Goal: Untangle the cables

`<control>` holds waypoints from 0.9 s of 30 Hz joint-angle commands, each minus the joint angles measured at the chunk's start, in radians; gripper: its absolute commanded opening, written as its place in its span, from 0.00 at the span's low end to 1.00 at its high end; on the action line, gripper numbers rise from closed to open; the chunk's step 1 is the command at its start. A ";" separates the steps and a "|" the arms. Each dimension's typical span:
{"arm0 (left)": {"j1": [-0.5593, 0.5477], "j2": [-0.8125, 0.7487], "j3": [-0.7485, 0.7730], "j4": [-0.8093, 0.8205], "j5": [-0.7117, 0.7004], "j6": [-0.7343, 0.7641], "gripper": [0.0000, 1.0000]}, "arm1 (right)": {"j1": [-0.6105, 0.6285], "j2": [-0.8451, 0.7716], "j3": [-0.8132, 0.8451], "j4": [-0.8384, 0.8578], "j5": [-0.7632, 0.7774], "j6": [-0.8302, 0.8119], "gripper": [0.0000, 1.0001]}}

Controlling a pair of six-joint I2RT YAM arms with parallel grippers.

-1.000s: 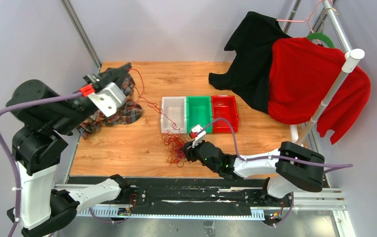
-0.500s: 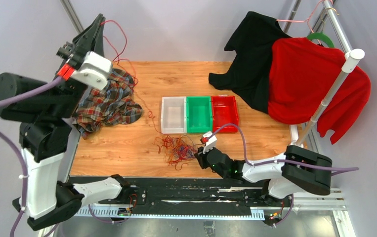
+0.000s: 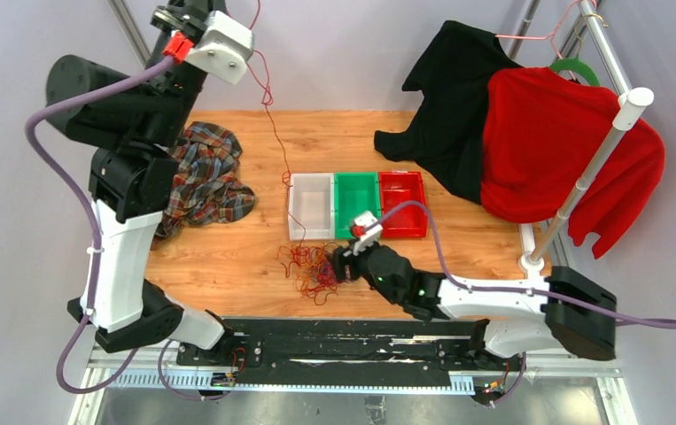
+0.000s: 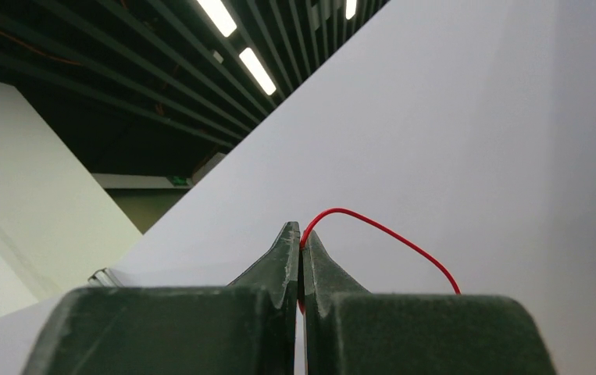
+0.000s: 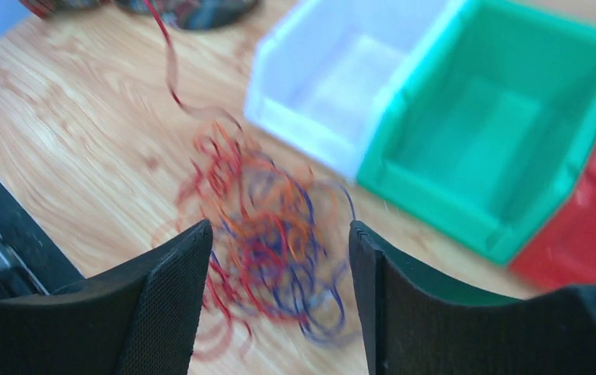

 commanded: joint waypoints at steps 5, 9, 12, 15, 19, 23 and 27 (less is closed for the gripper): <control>-0.008 -0.032 0.048 0.049 0.036 0.056 0.01 | 0.001 0.367 0.298 0.041 -0.114 -0.156 0.63; -0.007 -0.071 -0.076 0.061 0.021 0.053 0.00 | 0.001 0.500 0.295 0.078 -0.091 -0.089 0.56; -0.007 -0.102 -0.185 0.068 0.011 0.044 0.00 | 0.003 0.526 0.222 0.135 -0.059 -0.032 0.46; -0.006 -0.128 -0.310 0.073 -0.009 0.019 0.00 | 0.002 0.471 0.107 0.203 -0.037 0.027 0.32; -0.006 -0.163 -0.532 0.112 -0.036 0.001 0.00 | 0.003 0.356 -0.015 0.214 -0.023 0.078 0.15; -0.001 -0.168 -0.733 0.135 -0.056 0.008 0.00 | 0.003 0.248 -0.078 0.179 -0.065 0.110 0.04; 0.031 -0.147 -0.892 0.169 -0.063 -0.035 0.00 | 0.003 0.168 -0.103 0.135 -0.080 0.114 0.04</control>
